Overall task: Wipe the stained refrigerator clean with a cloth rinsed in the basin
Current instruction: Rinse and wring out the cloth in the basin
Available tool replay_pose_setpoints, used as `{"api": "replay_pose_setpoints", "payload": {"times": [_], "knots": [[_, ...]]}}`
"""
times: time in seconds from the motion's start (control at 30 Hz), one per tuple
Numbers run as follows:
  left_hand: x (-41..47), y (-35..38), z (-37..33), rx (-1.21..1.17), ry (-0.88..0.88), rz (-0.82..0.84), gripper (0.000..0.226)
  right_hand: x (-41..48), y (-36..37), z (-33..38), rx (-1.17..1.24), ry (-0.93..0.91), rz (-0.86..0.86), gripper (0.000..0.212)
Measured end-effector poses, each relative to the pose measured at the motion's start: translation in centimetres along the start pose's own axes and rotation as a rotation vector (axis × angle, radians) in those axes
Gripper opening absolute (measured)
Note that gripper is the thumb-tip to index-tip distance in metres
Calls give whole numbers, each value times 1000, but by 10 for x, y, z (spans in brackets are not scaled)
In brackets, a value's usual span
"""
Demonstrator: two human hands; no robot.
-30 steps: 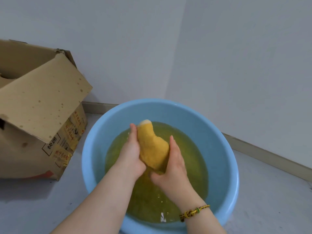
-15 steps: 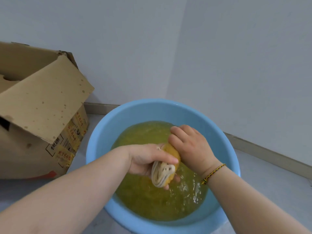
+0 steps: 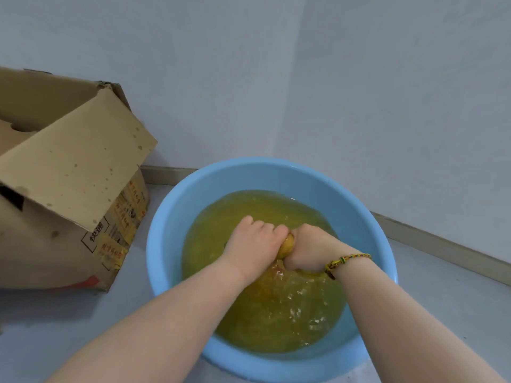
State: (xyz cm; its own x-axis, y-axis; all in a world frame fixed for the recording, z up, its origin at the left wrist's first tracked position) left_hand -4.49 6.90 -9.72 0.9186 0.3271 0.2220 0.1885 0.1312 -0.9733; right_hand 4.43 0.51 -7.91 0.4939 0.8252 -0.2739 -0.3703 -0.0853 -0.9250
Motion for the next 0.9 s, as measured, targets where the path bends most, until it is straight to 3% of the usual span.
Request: {"api": "replay_pose_setpoints", "payload": {"times": [0.1,0.17,0.2,0.23,0.3,0.4,0.5,0.53,0.6,0.7,0.8,0.9], "knots": [[0,-5,-3,-21,-233,59,48,-4,2,-3,39,119,-103,27],[-2,-15,-5,-324,-541,110,75,-9,1,-6,5,214,-263,19],[-5,-18,-7,-599,-707,134,87,-13,-2,-5,-52,220,-387,15],[-7,-22,-10,-962,-888,124,92,-16,-3,-4,-146,161,-543,14],[-6,-23,-14,-1660,-1228,44,80,-20,0,4,-324,-49,-864,10],[-2,-20,-6,-2047,-1521,-63,48,-24,15,15,-328,-402,-1106,16],[-7,-20,-3,-2268,-1539,-48,27,-31,28,23,-258,-572,-1098,15],[-9,-22,-3,-2326,-1515,-58,21,-31,31,22,-192,-563,-1073,17],[-10,-23,-3,-2421,-1425,-150,8,-34,35,24,46,-377,-979,18],[-7,-24,5,-2381,-1229,-356,24,-37,26,34,445,13,-612,12],[-6,-23,7,-2265,-1075,-490,32,-30,22,30,575,33,-424,7],[-7,-25,3,-2192,-985,-462,34,-27,21,26,760,13,-270,20]]}}
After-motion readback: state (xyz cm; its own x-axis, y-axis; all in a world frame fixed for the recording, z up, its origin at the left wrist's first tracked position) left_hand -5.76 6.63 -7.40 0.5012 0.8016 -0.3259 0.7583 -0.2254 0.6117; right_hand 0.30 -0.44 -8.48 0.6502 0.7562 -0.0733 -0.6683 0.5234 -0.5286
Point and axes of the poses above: each hand's wrist, its own x-axis towards the middle knuckle, its own y-axis out of the palm, z = x × y, the point moved 1 cm from there along x, towards the middle knuckle, and after that the axes turned 8 degrees about -z, right-handed, at the moved point
